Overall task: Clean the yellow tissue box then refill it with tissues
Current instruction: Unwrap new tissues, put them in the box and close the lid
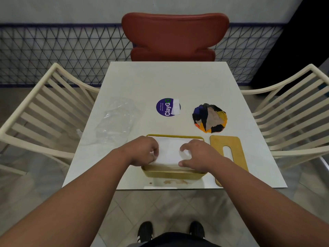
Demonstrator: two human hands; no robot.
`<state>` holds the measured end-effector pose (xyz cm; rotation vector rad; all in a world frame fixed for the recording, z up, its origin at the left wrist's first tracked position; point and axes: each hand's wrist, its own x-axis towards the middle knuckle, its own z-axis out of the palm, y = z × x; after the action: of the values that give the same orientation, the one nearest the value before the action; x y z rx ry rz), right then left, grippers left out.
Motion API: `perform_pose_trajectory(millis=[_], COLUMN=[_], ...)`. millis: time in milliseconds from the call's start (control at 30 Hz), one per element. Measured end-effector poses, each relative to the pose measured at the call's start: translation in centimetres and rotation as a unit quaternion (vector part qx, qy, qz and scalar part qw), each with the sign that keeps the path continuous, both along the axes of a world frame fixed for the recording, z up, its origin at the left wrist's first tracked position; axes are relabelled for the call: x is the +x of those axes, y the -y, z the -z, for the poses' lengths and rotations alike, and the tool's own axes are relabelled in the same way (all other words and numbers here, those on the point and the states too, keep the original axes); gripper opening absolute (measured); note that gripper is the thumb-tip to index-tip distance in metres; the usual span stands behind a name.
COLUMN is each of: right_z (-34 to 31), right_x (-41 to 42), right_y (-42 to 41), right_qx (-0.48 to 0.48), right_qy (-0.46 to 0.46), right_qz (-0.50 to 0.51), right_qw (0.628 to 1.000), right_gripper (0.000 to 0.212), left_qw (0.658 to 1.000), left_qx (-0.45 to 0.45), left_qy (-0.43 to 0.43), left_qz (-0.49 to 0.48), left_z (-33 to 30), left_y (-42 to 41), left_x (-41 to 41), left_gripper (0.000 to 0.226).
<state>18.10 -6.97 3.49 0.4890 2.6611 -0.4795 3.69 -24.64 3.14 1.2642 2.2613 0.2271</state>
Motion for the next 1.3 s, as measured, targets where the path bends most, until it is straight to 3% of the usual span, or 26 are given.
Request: perform_pose_trajectory(millis=[267, 567, 667, 833, 1000, 1100, 1300], right_z=[-0.2, -0.1, 0.0, 0.1, 0.1, 0.3, 1.0], right_x=[0.0, 0.0, -0.1, -0.6, -0.9, -1.5, -2.0], right_y=[0.0, -0.1, 0.1, 0.0, -0.4, -0.8, -1.2], right_qx=[-0.005, -0.002, 0.005, 0.017, 0.006, 0.015, 0.009], right_qy=[-0.007, -0.011, -0.015, -0.038, -0.060, -0.052, -0.025], right_qz=[0.001, -0.001, 0.000, 0.000, 0.023, 0.032, 0.081], right_qw=[1.000, 1.000, 1.000, 0.999, 0.998, 0.998, 0.996], right_gripper=[0.058, 0.057, 0.055, 0.027, 0.023, 0.025, 0.043], left_qw=[1.000, 1.000, 0.999, 0.997, 0.998, 0.996, 0.985], left_qx=[-0.029, -0.014, -0.006, -0.006, 0.002, -0.026, -0.028], left_qy=[0.000, 0.001, 0.005, -0.017, -0.025, -0.063, -0.064], left_qz=[0.009, -0.012, -0.052, -0.081, -0.050, -0.054, -0.155], left_z=[-0.4, -0.3, -0.5, -0.6, -1.0, -0.2, 0.7], left_y=[0.3, 0.0, -0.1, -0.5, -1.6, -2.6, -3.2], left_x=[-0.6, -0.7, -0.5, -0.2, 0.8, 1.0, 0.9], left_gripper=[0.029, 0.012, 0.018, 0.014, 0.020, 0.020, 0.025])
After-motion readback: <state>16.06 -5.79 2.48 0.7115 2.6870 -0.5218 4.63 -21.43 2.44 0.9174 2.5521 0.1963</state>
